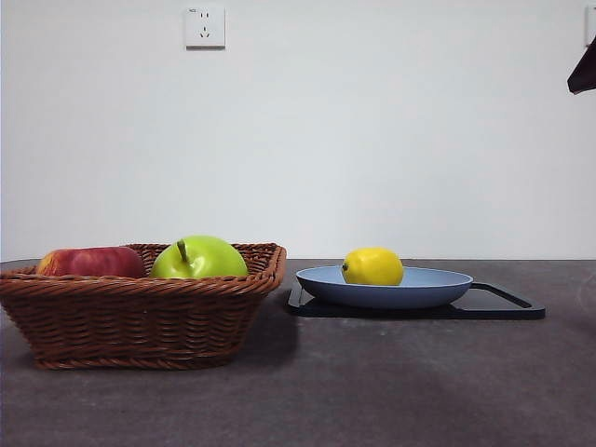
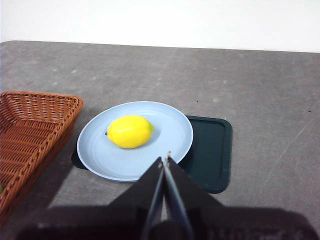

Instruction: Take the lemon from the basket,put the lemon in the plate,hand out the plate

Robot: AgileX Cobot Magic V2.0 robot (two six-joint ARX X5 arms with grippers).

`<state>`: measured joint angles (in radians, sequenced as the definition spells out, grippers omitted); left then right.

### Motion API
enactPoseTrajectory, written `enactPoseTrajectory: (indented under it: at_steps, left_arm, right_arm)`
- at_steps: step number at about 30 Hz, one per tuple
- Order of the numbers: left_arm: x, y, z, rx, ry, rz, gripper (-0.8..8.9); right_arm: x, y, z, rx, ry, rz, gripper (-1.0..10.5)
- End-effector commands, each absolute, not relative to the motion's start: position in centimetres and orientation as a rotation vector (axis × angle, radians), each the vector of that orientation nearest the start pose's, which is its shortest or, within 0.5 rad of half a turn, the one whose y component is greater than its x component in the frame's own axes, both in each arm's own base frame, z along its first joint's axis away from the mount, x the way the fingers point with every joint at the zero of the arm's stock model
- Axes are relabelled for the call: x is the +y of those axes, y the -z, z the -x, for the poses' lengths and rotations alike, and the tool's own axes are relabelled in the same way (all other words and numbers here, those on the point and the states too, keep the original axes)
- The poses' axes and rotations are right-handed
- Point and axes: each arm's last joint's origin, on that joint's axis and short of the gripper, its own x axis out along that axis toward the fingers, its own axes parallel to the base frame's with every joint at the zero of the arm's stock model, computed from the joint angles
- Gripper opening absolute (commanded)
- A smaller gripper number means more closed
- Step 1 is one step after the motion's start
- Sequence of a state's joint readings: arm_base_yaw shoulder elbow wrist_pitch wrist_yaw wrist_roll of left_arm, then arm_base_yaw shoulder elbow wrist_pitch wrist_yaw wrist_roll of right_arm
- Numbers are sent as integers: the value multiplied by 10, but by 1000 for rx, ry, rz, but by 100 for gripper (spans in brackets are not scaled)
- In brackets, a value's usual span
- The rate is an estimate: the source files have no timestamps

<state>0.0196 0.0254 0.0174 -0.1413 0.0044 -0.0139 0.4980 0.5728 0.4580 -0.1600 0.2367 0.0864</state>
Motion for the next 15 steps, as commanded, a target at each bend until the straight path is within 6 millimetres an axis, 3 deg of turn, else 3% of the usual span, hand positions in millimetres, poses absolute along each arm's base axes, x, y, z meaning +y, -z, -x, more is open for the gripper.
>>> enactPoseTrajectory:
  at_steps: [1,15]
  left_arm:
    - [2,-151,-96,141,-19,40,8]
    - [2,-148,-96,174,-23,28,8]
  right_arm:
    - [62,-254,-127,259,-249,1,3]
    - [62,-254,-127,258,-249,1,3]
